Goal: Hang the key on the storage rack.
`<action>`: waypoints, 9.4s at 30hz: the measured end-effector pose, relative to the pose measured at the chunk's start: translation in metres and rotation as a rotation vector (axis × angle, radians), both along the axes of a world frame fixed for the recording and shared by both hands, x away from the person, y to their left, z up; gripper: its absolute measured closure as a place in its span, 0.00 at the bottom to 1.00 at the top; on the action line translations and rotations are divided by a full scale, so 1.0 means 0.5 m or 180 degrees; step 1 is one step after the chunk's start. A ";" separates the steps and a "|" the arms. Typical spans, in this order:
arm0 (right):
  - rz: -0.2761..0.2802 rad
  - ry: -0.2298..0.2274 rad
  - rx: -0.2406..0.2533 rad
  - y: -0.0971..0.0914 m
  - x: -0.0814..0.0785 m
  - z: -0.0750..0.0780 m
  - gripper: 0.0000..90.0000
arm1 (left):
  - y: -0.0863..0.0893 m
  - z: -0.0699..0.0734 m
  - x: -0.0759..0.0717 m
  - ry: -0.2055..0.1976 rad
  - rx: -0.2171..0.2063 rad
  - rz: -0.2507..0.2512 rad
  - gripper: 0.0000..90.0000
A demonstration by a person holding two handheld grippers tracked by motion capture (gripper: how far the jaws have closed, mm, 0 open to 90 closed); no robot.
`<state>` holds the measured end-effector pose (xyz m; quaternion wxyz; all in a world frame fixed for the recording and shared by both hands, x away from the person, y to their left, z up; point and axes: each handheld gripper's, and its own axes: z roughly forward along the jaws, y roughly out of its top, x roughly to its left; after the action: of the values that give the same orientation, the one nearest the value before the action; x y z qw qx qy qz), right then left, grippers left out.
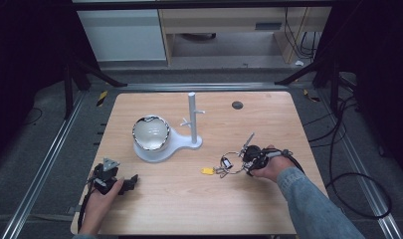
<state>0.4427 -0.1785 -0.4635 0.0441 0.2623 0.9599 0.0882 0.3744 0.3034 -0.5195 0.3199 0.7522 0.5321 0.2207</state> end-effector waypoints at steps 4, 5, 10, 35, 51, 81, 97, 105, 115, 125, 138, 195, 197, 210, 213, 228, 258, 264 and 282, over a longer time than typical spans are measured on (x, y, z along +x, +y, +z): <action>-0.0004 -0.0007 -0.0023 0.003 0.004 0.004 0.94 | 0.000 0.000 0.000 0.0000 0.0001 0.0000 0.00; -0.0015 -0.0005 -0.0030 0.004 0.005 0.006 0.95 | 0.000 0.000 0.000 0.0000 0.0000 0.0000 0.00; -0.0040 0.0002 -0.0051 0.005 0.008 0.006 0.98 | 0.000 0.000 0.000 0.0001 0.0000 -0.0004 0.00; 0.0075 -0.0171 0.0051 0.000 -0.010 0.094 0.99 | 0.001 0.000 0.000 -0.0001 0.0002 -0.0011 0.00; 0.0196 -0.0329 0.0034 0.012 -0.004 0.191 0.99 | 0.000 0.000 0.000 -0.0003 -0.0002 -0.0005 0.00; 0.0313 -0.0643 0.0083 0.060 0.034 0.342 0.99 | 0.001 0.000 0.000 0.0002 0.0004 -0.0015 0.00; 0.0464 -0.0689 0.0026 0.117 0.063 0.390 0.99 | 0.001 0.000 0.000 0.0002 0.0002 -0.0028 0.00; 0.0511 -0.0695 0.0043 0.147 0.079 0.412 0.99 | 0.002 0.000 0.000 0.0002 0.0002 -0.0031 0.00; 0.0543 -0.0683 0.0033 0.168 0.091 0.426 0.99 | 0.002 0.000 -0.001 0.0003 0.0001 -0.0035 0.00; 0.0543 -0.0679 0.0067 0.177 0.100 0.433 0.99 | 0.002 0.000 -0.001 0.0004 0.0001 -0.0035 0.00; 0.0575 -0.0751 0.0093 0.195 0.105 0.454 0.99 | 0.002 0.000 -0.001 0.0000 0.0001 -0.0033 0.00; 0.0612 -0.0725 0.0068 0.260 0.146 0.443 0.99 | 0.003 0.000 -0.001 -0.0005 -0.0003 -0.0050 0.00; 0.0603 -0.0720 0.0061 0.261 0.147 0.441 0.99 | 0.003 0.000 -0.001 -0.0006 -0.0003 -0.0050 0.00; 0.0591 -0.0670 0.0022 0.268 0.158 0.419 0.99 | 0.003 0.000 -0.001 -0.0005 -0.0002 -0.0056 0.00; 0.0581 -0.0643 0.0017 0.269 0.160 0.413 0.99 | 0.003 0.000 -0.001 -0.0005 -0.0001 -0.0058 0.00; 0.0504 -0.0547 0.0112 0.262 0.168 0.396 0.89 | 0.003 0.000 -0.001 -0.0005 -0.0001 -0.0059 0.00; 0.0113 -0.0596 0.0048 0.184 0.170 0.361 0.32 | 0.003 0.000 -0.001 -0.0006 -0.0001 -0.0060 0.00; 0.0002 -0.0652 0.0176 0.164 0.168 0.355 0.23 | 0.003 0.000 -0.001 -0.0006 -0.0001 -0.0060 0.00; -0.0166 -0.0748 0.0354 0.096 0.140 0.318 0.15 | 0.004 0.000 -0.002 -0.0005 -0.0001 -0.0069 0.00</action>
<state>0.5127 -0.1305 -0.3045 0.1439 0.2770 0.9347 0.1702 0.3734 0.3052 -0.5196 0.3229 0.7577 0.5237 0.2177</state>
